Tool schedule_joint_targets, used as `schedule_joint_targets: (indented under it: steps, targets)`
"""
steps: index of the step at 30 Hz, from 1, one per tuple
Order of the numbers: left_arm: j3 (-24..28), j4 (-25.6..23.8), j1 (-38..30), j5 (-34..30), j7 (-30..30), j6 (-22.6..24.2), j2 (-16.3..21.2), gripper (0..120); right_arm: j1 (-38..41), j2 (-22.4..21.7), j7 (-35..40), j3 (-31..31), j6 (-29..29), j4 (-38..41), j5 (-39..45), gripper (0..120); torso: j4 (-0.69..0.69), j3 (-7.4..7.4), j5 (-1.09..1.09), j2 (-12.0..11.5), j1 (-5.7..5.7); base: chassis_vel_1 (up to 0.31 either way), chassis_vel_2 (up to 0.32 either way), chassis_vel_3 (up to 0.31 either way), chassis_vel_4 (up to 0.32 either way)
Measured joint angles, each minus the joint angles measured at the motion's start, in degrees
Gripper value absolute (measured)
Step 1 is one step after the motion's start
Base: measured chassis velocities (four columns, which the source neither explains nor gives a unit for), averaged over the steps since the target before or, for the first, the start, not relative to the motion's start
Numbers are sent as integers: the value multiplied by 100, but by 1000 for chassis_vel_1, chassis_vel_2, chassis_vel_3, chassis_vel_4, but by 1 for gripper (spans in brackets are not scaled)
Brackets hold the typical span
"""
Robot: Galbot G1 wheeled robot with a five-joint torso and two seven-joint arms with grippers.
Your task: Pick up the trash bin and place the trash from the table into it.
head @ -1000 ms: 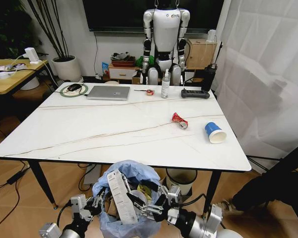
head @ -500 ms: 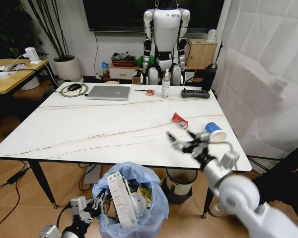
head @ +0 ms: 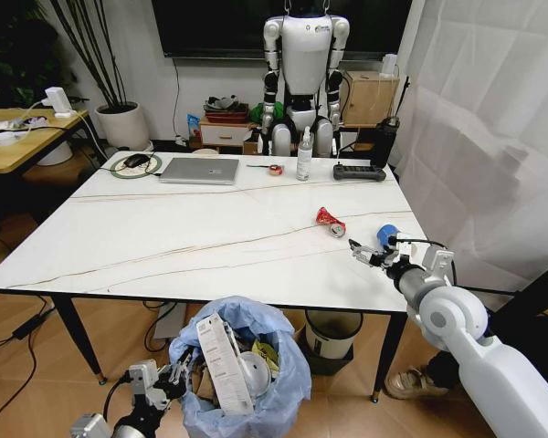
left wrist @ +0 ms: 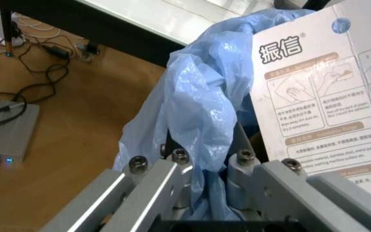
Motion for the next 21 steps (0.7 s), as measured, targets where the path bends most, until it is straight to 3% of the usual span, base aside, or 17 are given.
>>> schedule_joint_targets:
  steps: [8,16,21]
  targets:
    - [10,27,-39,-19,0,0,23,1,-38,9,171,70,-273,-51,-188,100,0,0,-1,0,0,0,0,0,0]
    - [-14,35,-28,-30,0,-2,35,1,120,67,-41,160,-187,-536,-360,100,0,0,0,0,0,0,0,0,0]
    - [-29,21,-19,-31,-1,-4,27,1,325,121,-565,181,101,-923,-432,88,1,0,1,0,0,0,0,0,0]
